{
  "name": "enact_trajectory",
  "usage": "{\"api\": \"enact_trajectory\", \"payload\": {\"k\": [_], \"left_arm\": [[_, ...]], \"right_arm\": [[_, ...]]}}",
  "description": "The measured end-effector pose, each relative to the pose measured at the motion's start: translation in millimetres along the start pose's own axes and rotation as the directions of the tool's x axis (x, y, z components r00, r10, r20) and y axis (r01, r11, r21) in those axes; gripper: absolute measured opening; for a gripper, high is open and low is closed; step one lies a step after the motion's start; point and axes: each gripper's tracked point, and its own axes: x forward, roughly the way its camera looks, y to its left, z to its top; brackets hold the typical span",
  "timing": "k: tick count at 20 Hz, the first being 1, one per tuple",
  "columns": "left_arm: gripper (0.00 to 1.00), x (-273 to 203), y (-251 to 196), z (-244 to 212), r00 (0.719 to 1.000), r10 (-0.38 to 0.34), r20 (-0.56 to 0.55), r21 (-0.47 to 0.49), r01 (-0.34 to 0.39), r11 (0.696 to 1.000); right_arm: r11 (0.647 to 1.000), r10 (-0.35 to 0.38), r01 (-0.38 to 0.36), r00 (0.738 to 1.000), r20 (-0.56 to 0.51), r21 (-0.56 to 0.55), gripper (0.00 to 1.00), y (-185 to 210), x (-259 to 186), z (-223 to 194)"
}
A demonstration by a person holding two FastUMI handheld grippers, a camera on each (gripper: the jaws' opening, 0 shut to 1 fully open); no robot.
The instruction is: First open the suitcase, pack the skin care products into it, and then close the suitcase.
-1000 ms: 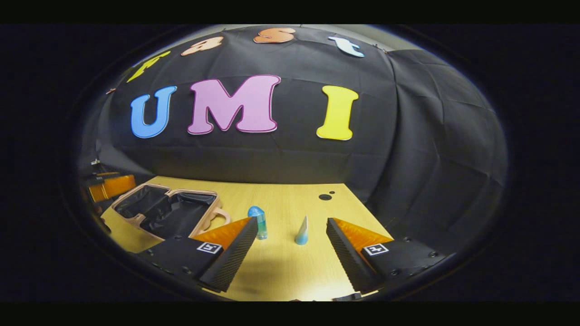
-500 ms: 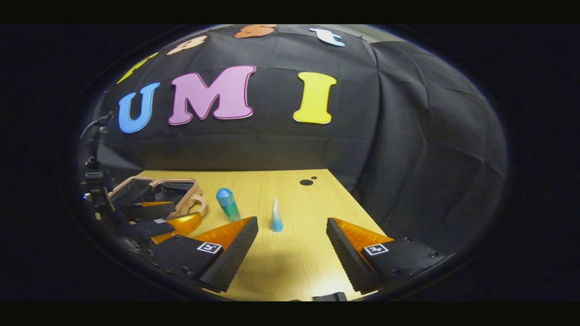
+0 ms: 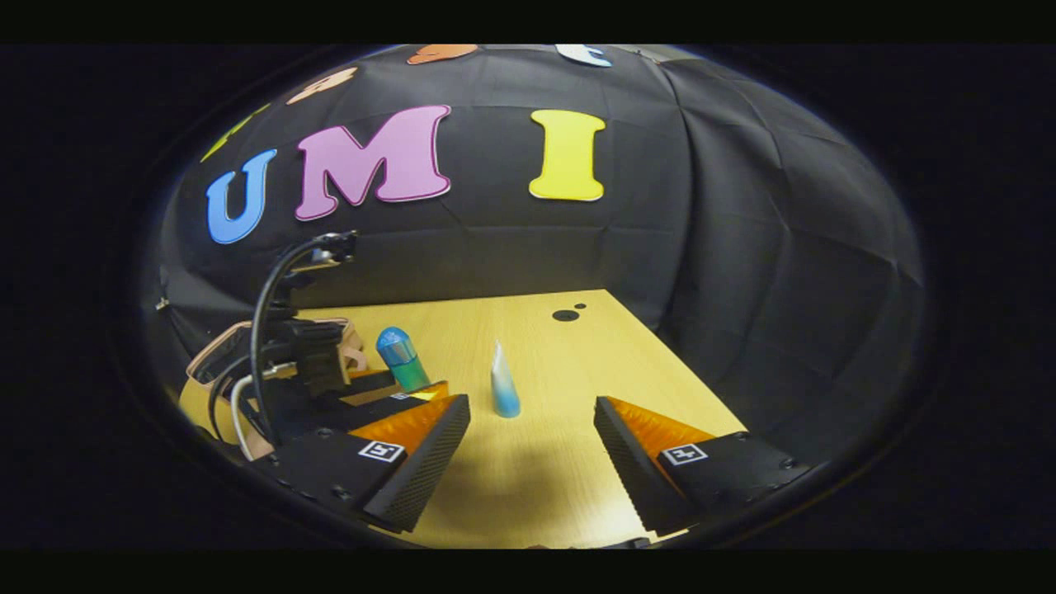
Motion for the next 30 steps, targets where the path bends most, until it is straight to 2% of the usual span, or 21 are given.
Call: {"api": "enact_trajectory", "payload": {"k": [3,5,6,7,8,9,10,11,12,13,16,23,27,28,29,30], "left_arm": [[0.95,12,-4,1,1.0,-0.014,0.003,0.014,0.014,1.0],[0.87,16,-4,0,1.0,-0.023,0.002,0.018,0.023,1.0],[0.76,19,-2,-2,1.0,-0.023,-0.001,0.02,0.023,1.0],[0.75,22,0,-4,1.0,-0.021,-0.006,0.021,0.021,1.0],[0.6,24,5,-8,1.0,-0.014,-0.016,0.021,0.014,1.0],[0.51,25,6,-7,1.0,-0.017,-0.012,0.02,0.017,1.0],[0.51,24,6,-6,0.999,-0.032,-0.012,0.022,0.032,0.999],[0.46,23,6,-6,0.999,-0.042,-0.013,0.026,0.042,0.999],[0.48,23,9,-6,0.999,-0.041,-0.015,0.028,0.041,0.999],[0.44,22,13,-5,0.999,-0.038,-0.013,0.029,0.038,0.999],[0.41,18,25,-6,1.0,-0.014,-0.012,0.04,0.015,0.999],[0.41,7,27,-2,0.999,-0.033,0.0,0.043,0.033,0.999],[0.4,-1,32,3,1.0,-0.023,0.014,0.021,0.023,1.0],[0.41,-4,35,3,1.0,-0.018,0.013,0.016,0.018,1.0],[0.41,-7,37,3,1.0,-0.009,0.012,0.009,0.009,1.0],[0.41,-10,41,1,1.0,0.001,0.008,-0.002,-0.001,1.0]], "right_arm": [[1.0,0.004,-0.004,1.0,-0.003,0.014,0.95,2,18,-2],[1.0,0.001,-0.001,1.0,-0.013,0.02,0.96,0,31,-5],[1.0,0.004,-0.004,1.0,-0.014,0.02,0.95,0,37,-6],[1.0,0.008,-0.008,1.0,-0.016,0.014,0.96,1,43,-7],[1.0,0.017,-0.017,1.0,-0.015,0.003,0.96,2,49,-9],[1.0,0.02,-0.02,1.0,-0.012,-0.012,0.96,4,54,-12],[0.999,0.027,-0.027,1.0,-0.012,-0.027,0.89,6,61,-14],[0.999,0.032,-0.032,0.999,-0.013,-0.038,0.89,9,68,-17],[0.998,0.042,-0.043,0.999,-0.021,-0.044,0.97,14,76,-22],[0.998,0.048,-0.049,0.998,-0.033,-0.048,0.97,17,84,-28],[0.997,0.035,-0.039,0.998,-0.053,-0.07,0.97,23,107,-40],[0.994,0.018,-0.028,0.995,-0.102,-0.104,0.94,30,140,-68],[0.988,0.008,-0.019,0.997,-0.07,-0.155,0.74,29,149,-67],[0.988,0.006,-0.015,0.998,-0.063,-0.152,0.56,29,149,-67],[0.989,0.019,-0.028,0.998,-0.062,-0.146,0.53,32,150,-65],[0.99,0.04,-0.049,0.997,-0.064,-0.133,0.39,37,150,-65]]}}
